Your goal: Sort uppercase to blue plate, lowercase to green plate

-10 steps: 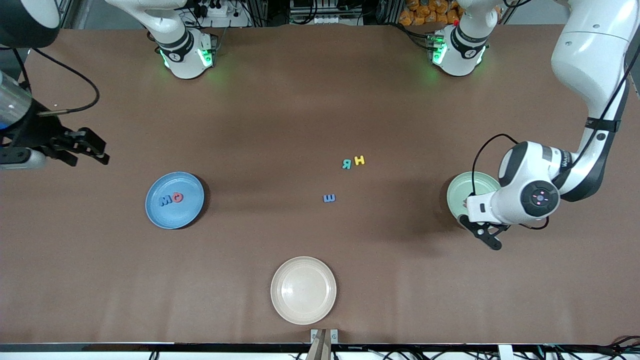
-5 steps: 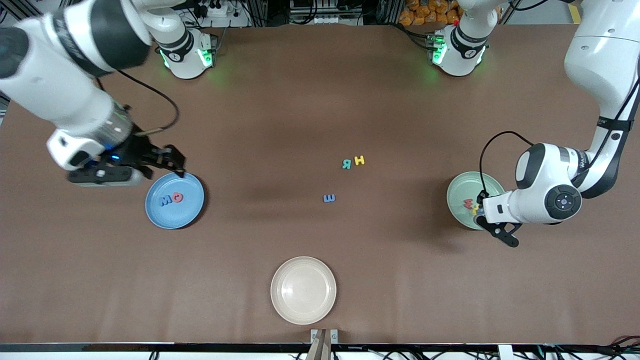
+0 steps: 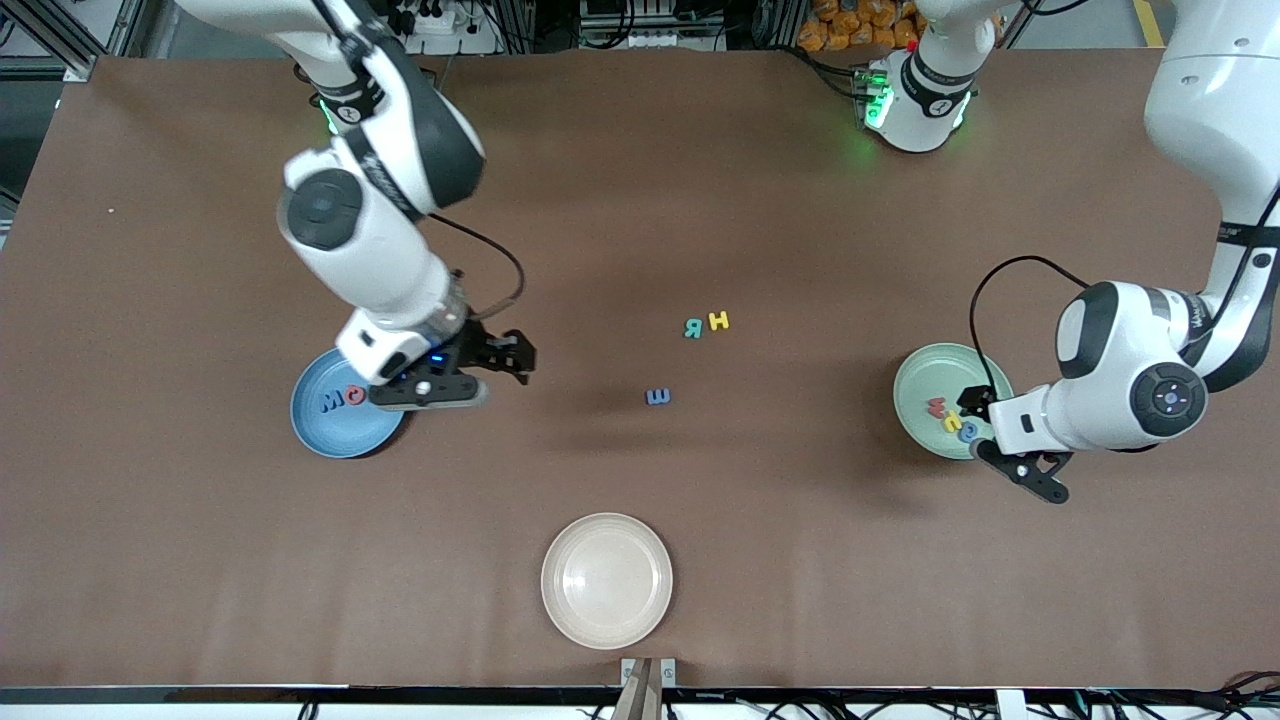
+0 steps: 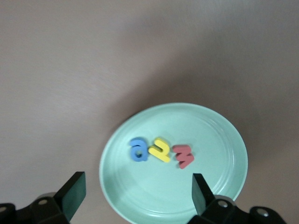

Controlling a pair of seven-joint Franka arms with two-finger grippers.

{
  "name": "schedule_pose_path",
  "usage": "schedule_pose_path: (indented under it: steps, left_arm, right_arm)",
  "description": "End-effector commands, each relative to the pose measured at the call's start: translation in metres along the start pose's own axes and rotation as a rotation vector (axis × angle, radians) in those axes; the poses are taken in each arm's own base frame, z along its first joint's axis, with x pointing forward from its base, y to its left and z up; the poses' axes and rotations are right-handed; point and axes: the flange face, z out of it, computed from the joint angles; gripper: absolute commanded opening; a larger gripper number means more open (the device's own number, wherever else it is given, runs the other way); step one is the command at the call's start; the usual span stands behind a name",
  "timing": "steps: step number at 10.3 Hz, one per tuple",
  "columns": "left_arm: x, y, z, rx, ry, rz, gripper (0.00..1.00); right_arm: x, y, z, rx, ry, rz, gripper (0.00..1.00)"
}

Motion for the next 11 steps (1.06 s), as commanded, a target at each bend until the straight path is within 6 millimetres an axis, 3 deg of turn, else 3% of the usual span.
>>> schedule_pose_path:
  steps: [1, 4, 7, 11]
  left_arm:
    - [0.011, 0.010, -0.042, 0.012, 0.033, -0.007, 1.00]
    - [0.017, 0.013, -0.064, 0.007, 0.074, -0.050, 1.00]
    - [0.019, 0.019, -0.070, 0.007, 0.074, -0.097, 1.00]
    - [0.012, 0.011, -0.088, -0.023, 0.091, -0.145, 0.99]
  right_arm:
    - [0.013, -0.048, 0.053, -0.003, -0.005, 0.025, 0.92]
    - [-0.012, -0.099, 0.115, 0.047, 0.026, -0.006, 0.92]
    - [-0.036, -0.123, 0.152, 0.006, 0.000, -0.061, 0.91]
    - [-0.047, -0.145, 0.209, -0.025, -0.013, -0.063, 0.88]
